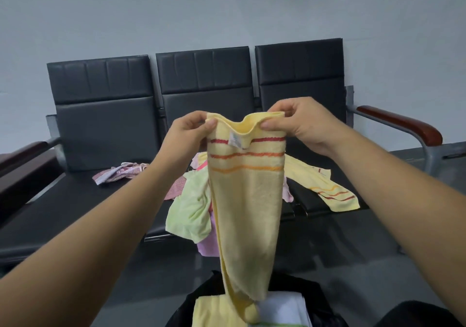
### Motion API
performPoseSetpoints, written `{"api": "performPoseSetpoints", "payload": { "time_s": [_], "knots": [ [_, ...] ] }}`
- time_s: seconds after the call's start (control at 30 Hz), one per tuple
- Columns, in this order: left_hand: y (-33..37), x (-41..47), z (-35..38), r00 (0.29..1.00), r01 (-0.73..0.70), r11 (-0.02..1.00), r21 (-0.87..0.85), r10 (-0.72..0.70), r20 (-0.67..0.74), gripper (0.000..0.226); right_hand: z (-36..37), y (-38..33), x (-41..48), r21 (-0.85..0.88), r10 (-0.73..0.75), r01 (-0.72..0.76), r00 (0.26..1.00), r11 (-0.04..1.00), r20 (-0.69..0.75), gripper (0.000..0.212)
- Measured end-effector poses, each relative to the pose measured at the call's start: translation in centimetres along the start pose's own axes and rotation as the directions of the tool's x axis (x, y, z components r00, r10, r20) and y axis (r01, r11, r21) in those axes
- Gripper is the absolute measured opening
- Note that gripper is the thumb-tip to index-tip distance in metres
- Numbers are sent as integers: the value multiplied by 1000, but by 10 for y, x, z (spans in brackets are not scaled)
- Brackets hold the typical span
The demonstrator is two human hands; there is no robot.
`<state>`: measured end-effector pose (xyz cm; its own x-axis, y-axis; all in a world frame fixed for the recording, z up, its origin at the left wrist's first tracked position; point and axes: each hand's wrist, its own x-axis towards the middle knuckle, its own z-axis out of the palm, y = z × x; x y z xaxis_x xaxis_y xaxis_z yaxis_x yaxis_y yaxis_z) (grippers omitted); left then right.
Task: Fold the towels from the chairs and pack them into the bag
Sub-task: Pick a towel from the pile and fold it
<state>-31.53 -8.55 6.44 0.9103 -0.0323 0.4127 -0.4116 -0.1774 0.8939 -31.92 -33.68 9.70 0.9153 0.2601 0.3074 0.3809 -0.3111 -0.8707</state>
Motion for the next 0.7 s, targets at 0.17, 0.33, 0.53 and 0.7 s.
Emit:
{"api": "performPoseSetpoints", "payload": {
  "time_s": [0.17, 0.33, 0.53, 0.7],
  "knots": [
    [5, -2, 13, 996, -19, 994, 107, 9, 93, 16, 35, 19, 3, 297, -1, -65, 976, 953, 218, 11],
    [-8, -4, 15, 999, 10, 994, 107, -14, 36, 17, 49, 26, 9, 262, 17, -39, 996, 964, 87, 9],
    [-49, -20, 24, 900, 249, 958, -145, -173, 401, 54, 47, 20, 21, 546, 48, -28, 999, 838, -22, 21],
    [-80, -42, 32, 838, 356, 934, 27, -331, 435, 13, 34, 28, 29, 542, 150, -65, 982, 838, -113, 14]
  ]
}}
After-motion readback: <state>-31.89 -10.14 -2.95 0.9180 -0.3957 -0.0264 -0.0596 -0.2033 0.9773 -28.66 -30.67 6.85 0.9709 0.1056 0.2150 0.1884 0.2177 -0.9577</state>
